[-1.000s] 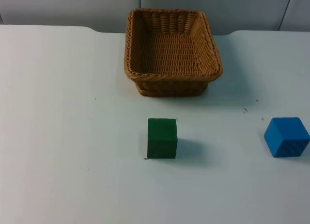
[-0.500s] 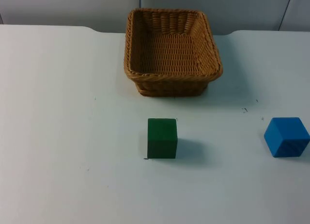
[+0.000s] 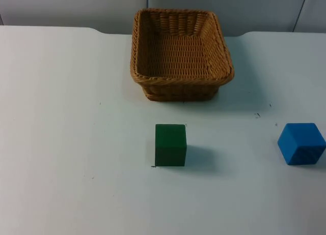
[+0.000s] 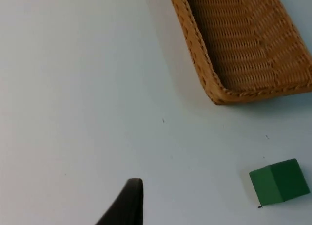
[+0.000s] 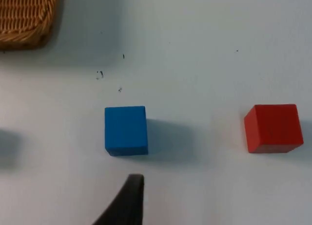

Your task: Pick up the basket with the left hand and place the blue cube into the basket with the right hand.

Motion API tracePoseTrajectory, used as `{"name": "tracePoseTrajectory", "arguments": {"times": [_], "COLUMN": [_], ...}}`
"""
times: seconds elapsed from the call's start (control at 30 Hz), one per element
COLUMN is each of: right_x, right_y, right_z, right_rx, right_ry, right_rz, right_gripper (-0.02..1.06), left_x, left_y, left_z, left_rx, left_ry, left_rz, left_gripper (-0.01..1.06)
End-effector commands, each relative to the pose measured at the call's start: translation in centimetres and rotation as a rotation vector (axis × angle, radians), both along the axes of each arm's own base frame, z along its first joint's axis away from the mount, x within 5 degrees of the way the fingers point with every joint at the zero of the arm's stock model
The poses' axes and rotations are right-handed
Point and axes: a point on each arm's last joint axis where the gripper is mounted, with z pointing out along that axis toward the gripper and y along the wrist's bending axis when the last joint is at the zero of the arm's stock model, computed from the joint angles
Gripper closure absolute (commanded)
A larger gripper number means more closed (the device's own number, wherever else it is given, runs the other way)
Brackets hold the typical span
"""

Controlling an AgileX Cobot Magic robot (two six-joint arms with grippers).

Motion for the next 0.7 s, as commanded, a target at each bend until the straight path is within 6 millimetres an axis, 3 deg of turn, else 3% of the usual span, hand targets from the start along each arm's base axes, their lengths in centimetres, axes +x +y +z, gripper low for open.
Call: {"name": "tracePoseTrajectory", "arguments": {"times": [0.0, 0.07, 0.23, 0.27, 0.4, 0.43, 0.53, 0.57, 0.67], "right_x": [1.2, 1.7, 3.4, 3.4, 4.4, 4.4, 4.9, 4.9, 5.2], "right_y": [0.0, 0.1, 0.4, 0.4, 0.6, 0.6, 0.7, 0.7, 0.7], "right_z": [-0.4, -0.8, -2.4, -2.4, -3.6, -3.6, -4.1, -4.1, -4.6], "right_rx": [0.006, 0.011, 0.031, 0.031, 0.049, 0.049, 0.061, 0.061, 0.061], "right_ry": [0.004, 0.021, 0.087, 0.087, 0.146, 0.146, 0.16, 0.16, 0.182], "right_rz": [0.005, 0.009, 0.025, 0.025, 0.04, 0.04, 0.038, 0.038, 0.038], "right_gripper": [0.0, 0.0, 0.0, 0.0, 0.0, 0.0, 0.0, 0.0, 0.0], "left_x": [1.8, 2.7, 7.5, 7.5, 12.0, 12.0, 15.0, 15.0, 17.9], "left_y": [-0.1, -0.2, -0.5, -0.5, -1.3, -1.3, -2.5, -2.5, -4.8], "left_z": [-0.1, -0.5, -2.1, -2.1, -4.4, -4.4, -6.7, -6.7, -9.1], "left_rx": [-0.005, -0.002, -0.031, -0.031, -0.095, -0.095, -0.102, -0.102, -0.109], "left_ry": [0.003, 0.013, 0.051, 0.051, 0.071, 0.071, 0.119, 0.119, 0.166], "left_rz": [-0.003, -0.01, -0.047, -0.047, -0.091, -0.091, -0.129, -0.129, -0.198], "left_gripper": [0.0, 0.0, 0.0, 0.0, 0.0, 0.0, 0.0, 0.0, 0.0]}}
